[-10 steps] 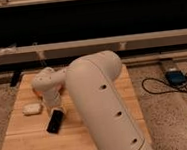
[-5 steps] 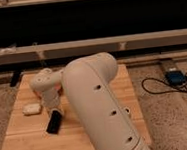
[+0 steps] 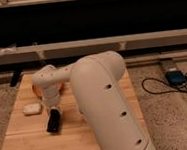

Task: Place the eraser in the ceramic cup

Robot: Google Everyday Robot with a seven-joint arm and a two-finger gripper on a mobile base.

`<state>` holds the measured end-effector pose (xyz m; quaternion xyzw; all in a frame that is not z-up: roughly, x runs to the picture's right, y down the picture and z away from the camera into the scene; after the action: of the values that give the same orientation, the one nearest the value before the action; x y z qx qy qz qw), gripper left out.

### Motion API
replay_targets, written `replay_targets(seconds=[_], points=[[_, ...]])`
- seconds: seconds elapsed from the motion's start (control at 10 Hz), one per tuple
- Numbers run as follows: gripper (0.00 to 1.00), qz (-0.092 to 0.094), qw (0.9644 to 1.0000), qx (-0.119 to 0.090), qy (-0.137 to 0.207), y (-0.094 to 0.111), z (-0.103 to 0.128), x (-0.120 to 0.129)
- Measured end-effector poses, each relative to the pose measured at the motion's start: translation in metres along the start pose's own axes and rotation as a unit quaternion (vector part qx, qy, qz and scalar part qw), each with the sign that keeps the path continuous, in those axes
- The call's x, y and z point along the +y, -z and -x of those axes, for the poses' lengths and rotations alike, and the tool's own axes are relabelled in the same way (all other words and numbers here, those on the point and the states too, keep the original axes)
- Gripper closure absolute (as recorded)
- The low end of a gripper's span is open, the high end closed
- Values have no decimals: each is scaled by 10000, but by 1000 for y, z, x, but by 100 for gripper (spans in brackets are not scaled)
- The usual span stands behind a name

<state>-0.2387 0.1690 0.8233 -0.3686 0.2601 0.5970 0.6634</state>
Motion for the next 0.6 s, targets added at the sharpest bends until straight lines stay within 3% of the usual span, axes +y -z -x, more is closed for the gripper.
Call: replay_targets(seconds=[0.3,0.5,0.6], points=[[100,432,9978,-322,390,53,-9,11],[100,648,9939,-609,645,90,-14,15],[100,744,9904,-851,797,112,-17,15]])
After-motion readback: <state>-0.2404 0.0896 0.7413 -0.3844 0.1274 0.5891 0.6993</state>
